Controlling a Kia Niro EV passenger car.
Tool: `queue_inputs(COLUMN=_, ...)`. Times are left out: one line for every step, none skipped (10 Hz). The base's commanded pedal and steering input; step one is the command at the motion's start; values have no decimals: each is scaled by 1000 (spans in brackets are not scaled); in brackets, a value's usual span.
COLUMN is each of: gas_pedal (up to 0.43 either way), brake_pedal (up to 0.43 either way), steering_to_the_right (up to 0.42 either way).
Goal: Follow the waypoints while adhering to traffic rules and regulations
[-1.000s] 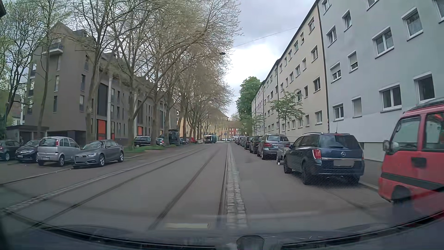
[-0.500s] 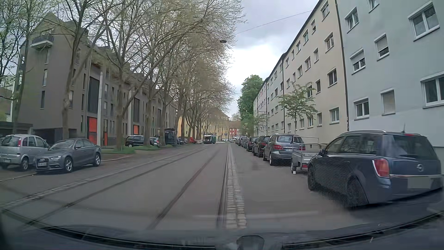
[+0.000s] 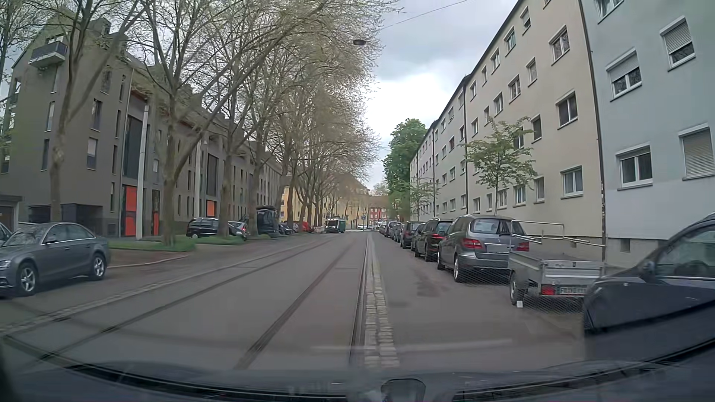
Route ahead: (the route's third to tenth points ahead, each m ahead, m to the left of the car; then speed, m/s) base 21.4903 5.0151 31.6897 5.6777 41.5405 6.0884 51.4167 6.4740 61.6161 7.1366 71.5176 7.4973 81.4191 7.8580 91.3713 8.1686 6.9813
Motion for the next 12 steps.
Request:
queue_inputs(gas_pedal=87, brake_pedal=0, steering_to_the_right=0)
queue_inputs(gas_pedal=87, brake_pedal=0, steering_to_the_right=0)
queue_inputs(gas_pedal=98, brake_pedal=0, steering_to_the_right=0)
queue_inputs(gas_pedal=98, brake_pedal=0, steering_to_the_right=0)
queue_inputs(gas_pedal=98, brake_pedal=0, steering_to_the_right=0)
queue_inputs(gas_pedal=98, brake_pedal=0, steering_to_the_right=0)
queue_inputs(gas_pedal=98, brake_pedal=0, steering_to_the_right=1)
queue_inputs(gas_pedal=98, brake_pedal=0, steering_to_the_right=0)
queue_inputs(gas_pedal=98, brake_pedal=0, steering_to_the_right=-4)
queue_inputs(gas_pedal=98, brake_pedal=0, steering_to_the_right=-4)
queue_inputs(gas_pedal=110, brake_pedal=0, steering_to_the_right=0)
queue_inputs(gas_pedal=110, brake_pedal=0, steering_to_the_right=3)
